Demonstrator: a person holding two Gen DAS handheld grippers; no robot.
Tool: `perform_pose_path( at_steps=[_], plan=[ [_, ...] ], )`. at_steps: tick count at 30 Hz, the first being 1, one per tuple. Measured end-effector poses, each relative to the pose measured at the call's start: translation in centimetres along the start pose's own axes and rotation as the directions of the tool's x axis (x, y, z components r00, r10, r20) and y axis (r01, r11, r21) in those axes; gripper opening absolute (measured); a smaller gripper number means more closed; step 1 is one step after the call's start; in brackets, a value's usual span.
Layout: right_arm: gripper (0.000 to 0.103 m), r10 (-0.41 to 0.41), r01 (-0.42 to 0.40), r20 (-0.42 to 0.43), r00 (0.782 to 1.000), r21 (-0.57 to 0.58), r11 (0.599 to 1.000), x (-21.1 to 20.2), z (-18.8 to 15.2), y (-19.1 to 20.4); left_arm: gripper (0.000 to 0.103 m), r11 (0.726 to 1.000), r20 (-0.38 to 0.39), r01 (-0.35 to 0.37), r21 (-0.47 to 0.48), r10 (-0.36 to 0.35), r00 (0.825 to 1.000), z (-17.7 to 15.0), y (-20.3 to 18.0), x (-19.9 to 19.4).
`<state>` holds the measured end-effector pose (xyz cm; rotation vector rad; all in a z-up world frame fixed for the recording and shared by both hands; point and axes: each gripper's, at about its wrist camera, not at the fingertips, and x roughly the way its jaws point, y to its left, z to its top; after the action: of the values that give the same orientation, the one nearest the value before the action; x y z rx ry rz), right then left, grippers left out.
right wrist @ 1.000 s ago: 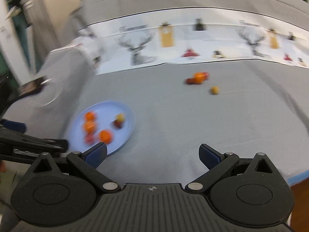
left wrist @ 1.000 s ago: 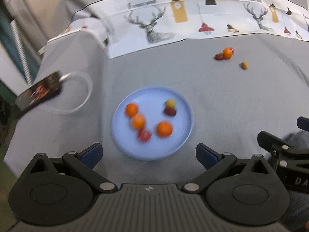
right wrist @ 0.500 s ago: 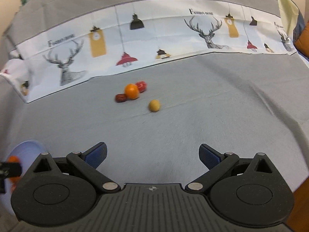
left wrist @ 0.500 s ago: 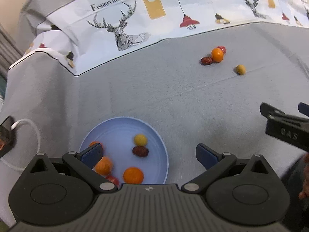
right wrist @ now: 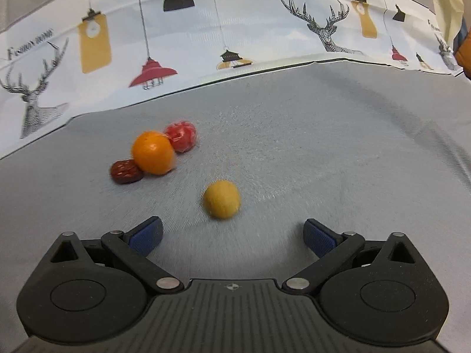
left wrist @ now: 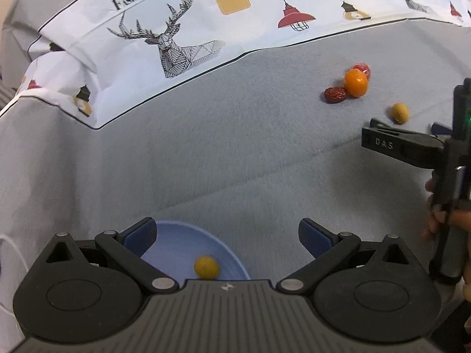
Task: Organize fruits
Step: 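Grasp a yellow fruit with the right tool while the left tool grasps a mandarin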
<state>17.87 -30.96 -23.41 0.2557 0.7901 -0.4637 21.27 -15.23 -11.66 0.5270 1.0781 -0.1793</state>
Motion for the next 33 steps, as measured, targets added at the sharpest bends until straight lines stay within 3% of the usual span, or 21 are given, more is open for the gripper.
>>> perform_pose_path(
  at_steps=[3,5,6,7,9,12,15,18,22,27,33],
  plan=[
    [0.101,-0.01,0.013,0.065,0.998,-0.041,0.999,0.8,0.0,0.5,0.103,1.0,-0.003,-0.003,0.01,0.003,1.0,1.0,-0.6,1.0],
    [0.087,-0.014,0.018,0.094,0.995,-0.042,0.999,0.7,0.0,0.4,0.103,1.0,-0.003,-0.004,0.014,0.004,1.0,1.5,-1.0,1.5],
    [0.069,-0.009,0.015,0.111,0.994,-0.054,0.998,0.5,0.0,0.4,0.103,1.0,-0.003,-0.003,0.016,0.003,1.0,1.7,-1.2,1.7],
    [0.044,0.001,0.008,0.124,0.992,-0.069,0.998,0.2,0.0,0.4,0.103,1.0,-0.005,-0.003,0.017,0.003,1.0,1.9,-1.4,1.9],
    [0.027,0.014,-0.002,0.132,0.991,-0.09,0.996,0.0,0.2,0.2,0.103,1.0,-0.01,-0.001,0.02,0.001,1.0,2.3,-1.8,2.2],
    [0.027,0.032,-0.028,0.113,0.993,-0.035,0.999,0.0,0.7,-1.1,0.103,1.0,-0.012,0.005,0.026,-0.005,1.0,2.8,-2.6,2.4],
    [0.027,-0.074,0.074,0.104,0.992,0.007,0.997,0.2,1.4,-2.7,0.103,0.999,-0.021,0.024,0.029,-0.023,1.0,3.0,-3.2,2.6],
    [0.027,-0.13,0.123,0.085,0.988,0.08,0.989,0.4,1.8,-4.8,0.103,0.997,-0.054,0.073,0.025,-0.072,0.996,3.2,-3.7,3.0],
    [0.027,-0.15,0.14,0.07,0.986,0.127,0.982,0.7,2.0,-6.4,0.103,0.989,-0.058,0.128,0.066,-0.125,0.99,5.2,-5.0,3.5],
    [0.027,-0.147,0.137,0.064,0.987,0.137,0.981,1.1,2.1,-6.5,0.103,0.948,0.005,0.26,0.181,-0.266,0.964,10.3,-7.2,5.6],
    [0.027,-0.139,0.13,0.058,0.989,0.142,0.981,1.1,2.4,-6.8,0.102,0.916,-0.008,0.362,0.173,-0.367,0.93,13.6,-9.1,9.2]
  ],
)
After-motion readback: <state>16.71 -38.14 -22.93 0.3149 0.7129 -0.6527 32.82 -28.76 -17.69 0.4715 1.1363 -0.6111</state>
